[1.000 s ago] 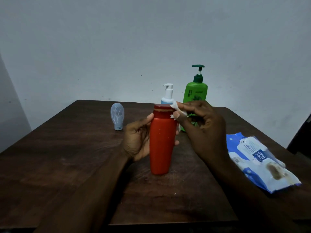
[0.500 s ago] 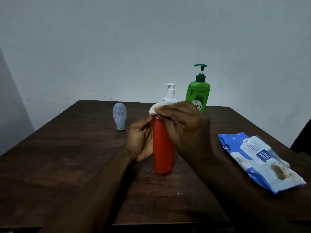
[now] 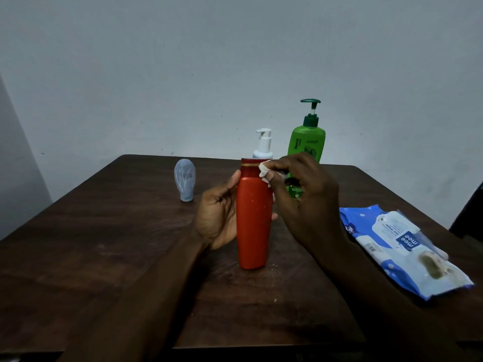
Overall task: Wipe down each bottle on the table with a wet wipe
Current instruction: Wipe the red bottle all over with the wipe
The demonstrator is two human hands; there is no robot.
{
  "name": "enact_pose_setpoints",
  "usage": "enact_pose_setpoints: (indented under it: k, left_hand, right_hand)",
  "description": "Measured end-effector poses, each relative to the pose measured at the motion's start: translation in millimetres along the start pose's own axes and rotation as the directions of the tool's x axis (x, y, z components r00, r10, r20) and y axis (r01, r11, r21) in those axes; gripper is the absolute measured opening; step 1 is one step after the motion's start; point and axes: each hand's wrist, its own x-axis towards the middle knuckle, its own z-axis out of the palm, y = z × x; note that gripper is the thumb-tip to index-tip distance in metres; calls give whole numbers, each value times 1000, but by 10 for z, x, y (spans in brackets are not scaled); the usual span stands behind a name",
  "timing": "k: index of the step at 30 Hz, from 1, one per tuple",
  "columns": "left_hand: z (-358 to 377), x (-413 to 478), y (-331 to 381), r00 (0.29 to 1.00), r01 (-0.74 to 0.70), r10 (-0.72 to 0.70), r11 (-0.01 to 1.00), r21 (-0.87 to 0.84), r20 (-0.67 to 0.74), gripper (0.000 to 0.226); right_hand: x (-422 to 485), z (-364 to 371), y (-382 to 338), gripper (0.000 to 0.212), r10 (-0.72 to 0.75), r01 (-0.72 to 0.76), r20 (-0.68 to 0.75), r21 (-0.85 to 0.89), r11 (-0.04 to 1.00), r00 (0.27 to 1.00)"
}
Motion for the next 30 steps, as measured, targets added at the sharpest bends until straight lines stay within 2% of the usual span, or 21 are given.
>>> enact_pose_setpoints:
  k: [3, 6, 9, 16, 22, 30]
  left_hand:
    - [18, -21, -6, 1000, -9, 8, 999, -43, -27, 45]
    - [16, -21, -4, 1000, -14, 15, 999, -38, 5, 39]
    - [2, -17, -2, 999, -9, 11, 999, -36, 45, 44]
    - [38, 2, -8, 999, 15, -14, 1000, -6, 33, 58]
    - [63, -26, 1, 999, 6, -5, 1000, -14, 42, 53]
    - [-46, -4, 12, 996, 17, -22, 998, 63, 82, 59]
  right_hand:
    - [28, 17, -73, 14, -52, 53, 33, -37, 998, 998]
    - [74, 52, -138, 17, -74, 80, 80, -64, 995, 994]
    - [96, 71, -185, 19, -70, 78, 113, -66, 995, 991]
    - [104, 3, -196, 16, 0, 4, 90, -46, 999, 996]
    - [122, -7, -178, 14, 21, -16, 75, -67, 998, 997]
    - [91, -97, 71, 17, 61, -56, 65, -72, 996, 996]
